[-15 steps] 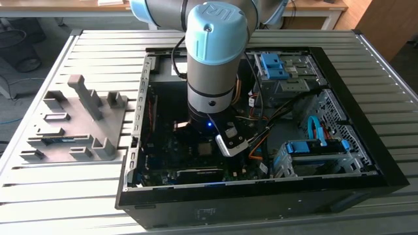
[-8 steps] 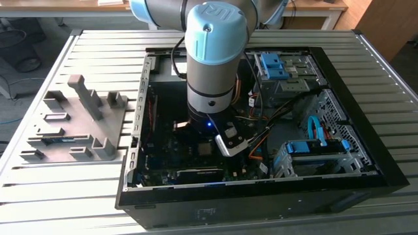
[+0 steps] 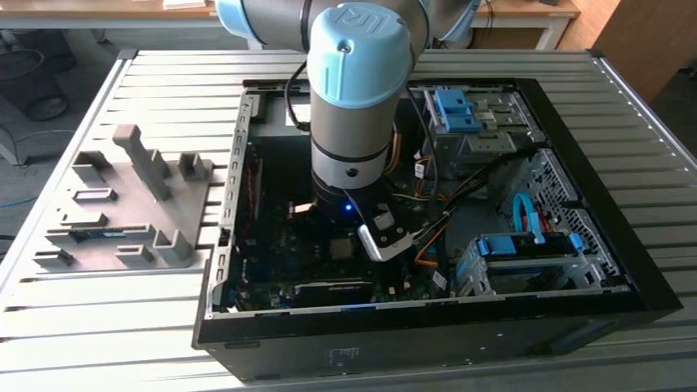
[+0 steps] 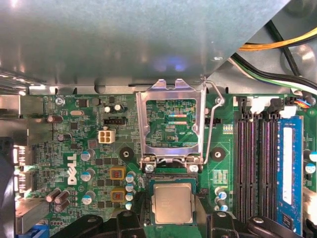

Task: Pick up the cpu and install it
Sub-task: 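Place the cpu into insertion slot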

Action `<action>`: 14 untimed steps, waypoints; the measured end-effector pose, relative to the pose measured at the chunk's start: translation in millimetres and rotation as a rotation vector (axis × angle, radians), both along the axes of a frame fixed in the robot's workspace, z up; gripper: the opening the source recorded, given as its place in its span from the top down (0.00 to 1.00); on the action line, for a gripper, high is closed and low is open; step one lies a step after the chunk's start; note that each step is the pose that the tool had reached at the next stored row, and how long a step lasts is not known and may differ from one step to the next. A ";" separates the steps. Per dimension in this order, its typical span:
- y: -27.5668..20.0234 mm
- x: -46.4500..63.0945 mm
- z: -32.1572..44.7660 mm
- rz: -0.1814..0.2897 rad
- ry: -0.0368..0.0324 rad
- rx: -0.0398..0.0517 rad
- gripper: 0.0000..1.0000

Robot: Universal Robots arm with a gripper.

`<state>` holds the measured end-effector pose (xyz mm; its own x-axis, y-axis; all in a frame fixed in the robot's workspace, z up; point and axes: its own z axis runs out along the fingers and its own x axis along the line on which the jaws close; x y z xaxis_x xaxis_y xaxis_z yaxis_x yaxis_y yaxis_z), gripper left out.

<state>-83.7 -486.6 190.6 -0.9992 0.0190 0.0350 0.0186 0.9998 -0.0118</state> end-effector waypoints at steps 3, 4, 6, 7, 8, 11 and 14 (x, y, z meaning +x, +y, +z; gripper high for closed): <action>0.0 -1.0 0.0 0.000 0.0000 0.0000 0.48; 0.0 -1.0 0.0 0.000 0.0000 0.0001 0.48; 0.0 -1.0 0.0 0.000 0.0000 0.0000 0.48; 0.0 -1.0 0.0 0.000 0.0000 0.0000 0.48; 0.0 -1.0 0.0 0.000 0.0000 0.0000 0.48; 0.0 -0.7 0.0 0.000 0.0001 0.0000 0.48; -0.1 1.7 0.7 0.000 0.0003 -0.0003 0.48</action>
<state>-82.0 -486.7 191.3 -0.9992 0.0190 0.0352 0.0185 0.9998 -0.0121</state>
